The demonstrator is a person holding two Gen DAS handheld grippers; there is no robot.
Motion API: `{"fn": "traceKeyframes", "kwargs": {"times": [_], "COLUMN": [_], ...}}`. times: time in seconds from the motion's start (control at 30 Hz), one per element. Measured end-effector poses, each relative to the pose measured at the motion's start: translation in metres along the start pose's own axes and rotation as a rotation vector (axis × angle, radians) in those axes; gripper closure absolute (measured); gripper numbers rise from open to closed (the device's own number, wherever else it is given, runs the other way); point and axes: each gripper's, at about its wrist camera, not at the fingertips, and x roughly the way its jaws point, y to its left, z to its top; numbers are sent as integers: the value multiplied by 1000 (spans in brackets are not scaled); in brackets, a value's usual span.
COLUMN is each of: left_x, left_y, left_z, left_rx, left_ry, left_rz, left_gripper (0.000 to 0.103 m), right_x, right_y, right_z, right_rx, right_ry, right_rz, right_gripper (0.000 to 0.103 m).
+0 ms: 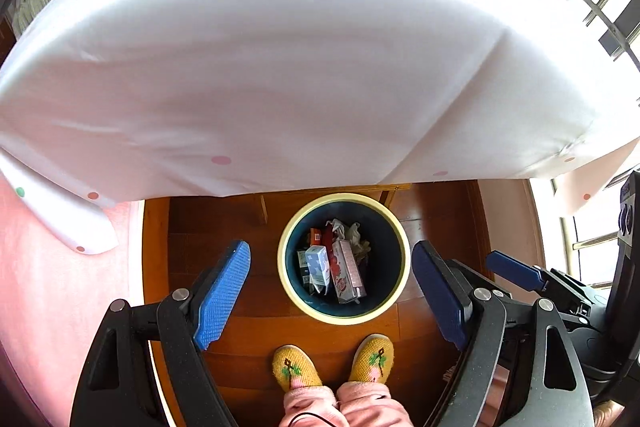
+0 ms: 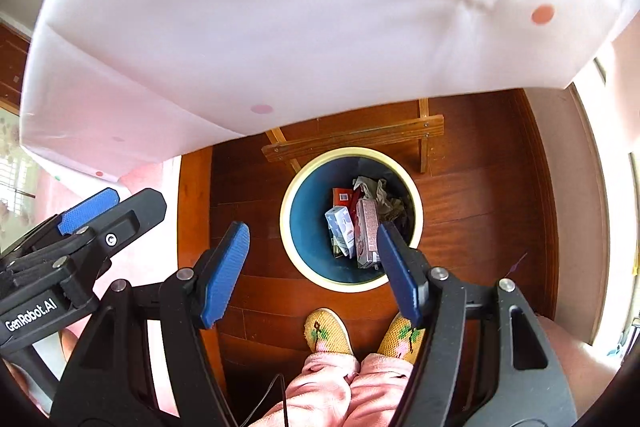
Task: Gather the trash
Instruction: 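Raise both open tools from the bin back over the table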
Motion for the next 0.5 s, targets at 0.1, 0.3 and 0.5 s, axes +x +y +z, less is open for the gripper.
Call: {"fn": "traceKeyframes", "kwargs": {"times": [0.1, 0.3, 0.5], "left_x": [-35, -118, -208], "left_y": [-1, -5, -17], "left_z": [8, 24, 46], "left_rx": [-21, -31, 8], "left_ry": [-23, -77, -174], "left_rz": [-10, -15, 12], "left_gripper": [19, 19, 19], "right_x": [-36, -113, -183], "right_y": [8, 33, 58], "right_z": [6, 18, 31], "right_rx": [-9, -82, -164], "right_ry": [-22, -68, -123], "right_rz": [16, 35, 49], "right_gripper": [39, 39, 39]}}
